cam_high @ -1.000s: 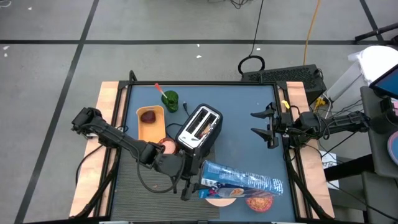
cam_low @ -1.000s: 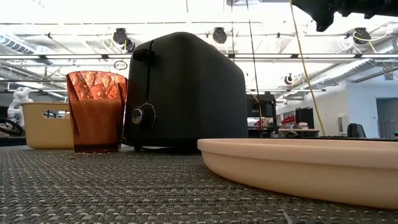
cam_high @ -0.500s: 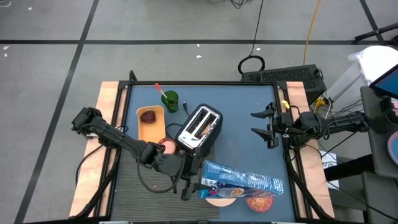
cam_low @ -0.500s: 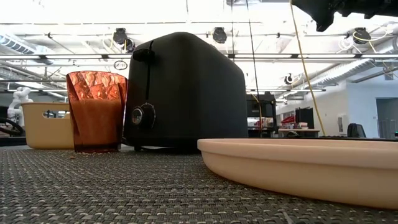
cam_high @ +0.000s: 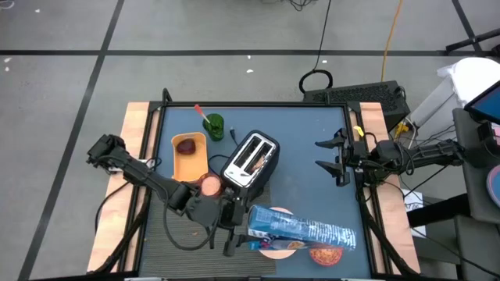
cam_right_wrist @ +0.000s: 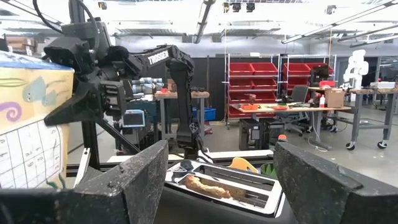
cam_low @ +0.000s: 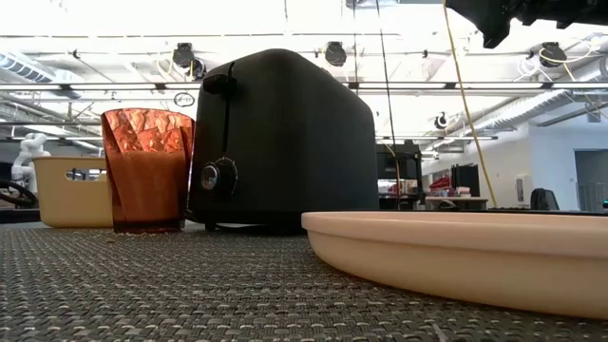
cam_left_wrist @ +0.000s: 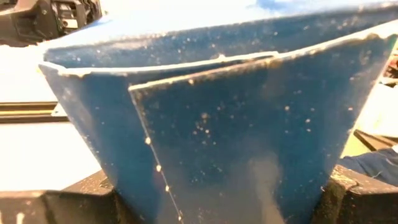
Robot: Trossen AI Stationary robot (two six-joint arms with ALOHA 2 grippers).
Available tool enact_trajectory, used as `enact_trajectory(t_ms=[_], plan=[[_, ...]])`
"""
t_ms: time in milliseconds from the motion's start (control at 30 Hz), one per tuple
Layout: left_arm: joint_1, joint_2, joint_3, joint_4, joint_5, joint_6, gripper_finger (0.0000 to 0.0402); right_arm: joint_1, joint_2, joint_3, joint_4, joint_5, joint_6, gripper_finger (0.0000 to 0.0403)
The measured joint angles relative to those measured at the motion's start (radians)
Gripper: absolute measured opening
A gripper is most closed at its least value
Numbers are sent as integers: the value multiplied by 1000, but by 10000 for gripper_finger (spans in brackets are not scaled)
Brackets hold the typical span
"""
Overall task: Arrange a breakfast setting
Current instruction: Put the cereal from the blue cereal box into the red bowl
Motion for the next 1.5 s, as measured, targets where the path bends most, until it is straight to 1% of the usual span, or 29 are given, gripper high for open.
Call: enact_trajectory(t_ms=[100, 167, 400, 600, 767, 900, 967, 1200, 1500], plan=[[-5, 0, -26, 30, -12, 19, 289, 0, 0, 0, 0, 0, 0, 279], [-7, 0, -63, 79, -13, 17, 289, 0, 0, 0, 0, 0, 0, 279], [-7, 0, -235, 348, -13, -10, 289, 0, 0, 0, 0, 0, 0, 279], [-19, 1, -350, 517, -3, -28, 289, 0, 0, 0, 0, 0, 0, 279], [-34, 2, -446, 688, 14, -29, 289, 0, 0, 0, 0, 0, 0, 279], [-35, 2, -514, 827, 7, -26, 289, 0, 0, 0, 1, 0, 0, 279], [-33, 2, -531, 879, 2, -14, 289, 0, 0, 0, 2, 0, 0, 279], [-31, 2, -537, 953, 5, 70, 289, 0, 0, 0, 4, 0, 0, 279], [-11, 2, -536, 1125, 6, 117, 289, 0, 0, 0, 3, 1, 0, 279]])
